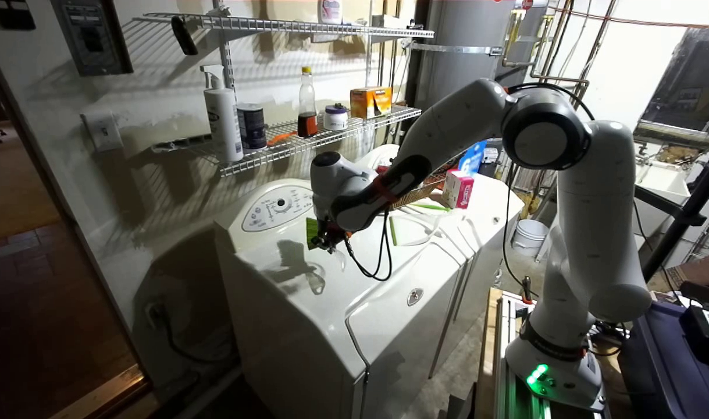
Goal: Use the brush to wipe the top of the machine
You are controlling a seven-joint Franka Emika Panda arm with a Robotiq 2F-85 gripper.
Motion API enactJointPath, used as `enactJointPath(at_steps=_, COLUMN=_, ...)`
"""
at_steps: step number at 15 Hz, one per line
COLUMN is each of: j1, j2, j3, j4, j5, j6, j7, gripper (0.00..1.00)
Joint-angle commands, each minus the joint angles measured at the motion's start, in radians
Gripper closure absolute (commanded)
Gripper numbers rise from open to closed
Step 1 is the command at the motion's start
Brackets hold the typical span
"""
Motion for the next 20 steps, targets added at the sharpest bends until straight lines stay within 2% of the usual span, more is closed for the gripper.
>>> enactJointPath(at_steps=1, j1=0.094, j2=-0.140, j3=0.028, j4=-0.045, j5=-0.251, j6=-0.244, j7=0.192, gripper=0.97)
enactJointPath(at_steps=2, j1=0.102, j2=-0.142, j3=0.069, j4=-0.016, j5=-0.273, j6=-0.345, j7=0.200, gripper=0.97)
enactJointPath(at_steps=3, j1=0.169, j2=-0.124, j3=0.048, j4=0.015, j5=-0.269, j6=-0.429, j7=0.214, gripper=0.97)
enactJointPath(at_steps=6, j1=0.245, j2=-0.056, j3=0.105, j4=0.132, j5=-0.248, j6=-0.682, j7=0.210, gripper=0.97)
enactJointPath(at_steps=7, j1=0.184, j2=-0.014, j3=0.204, j4=0.193, j5=-0.264, j6=-0.761, j7=0.203, gripper=0.97)
enactJointPath(at_steps=8, j1=0.187, j2=0.026, j3=0.231, j4=0.249, j5=-0.253, j6=-0.826, j7=0.161, gripper=0.97)
enactJointPath(at_steps=9, j1=0.155, j2=-0.078, j3=0.240, j4=0.116, j5=-0.247, j6=-0.721, j7=0.207, gripper=0.90)
enactJointPath(at_steps=11, j1=0.169, j2=-0.022, j3=0.272, j4=0.185, j5=-0.246, j6=-0.793, j7=0.205, gripper=0.90)
enactJointPath(at_steps=14, j1=0.162, j2=0.017, j3=0.268, j4=0.219, j5=-0.246, j6=-0.801, j7=0.194, gripper=0.90)
enactJointPath(at_steps=15, j1=0.158, j2=0.019, j3=0.266, j4=0.222, j5=-0.246, j6=-0.801, j7=0.189, gripper=0.97)
enactJointPath(at_steps=18, j1=0.189, j2=0.128, j3=0.282, j4=0.334, j5=-0.350, j6=-0.936, j7=0.141, gripper=0.97)
enactJointPath(at_steps=20, j1=0.201, j2=0.204, j3=0.305, j4=0.402, j5=-0.398, j6=-0.983, j7=0.095, gripper=0.97)
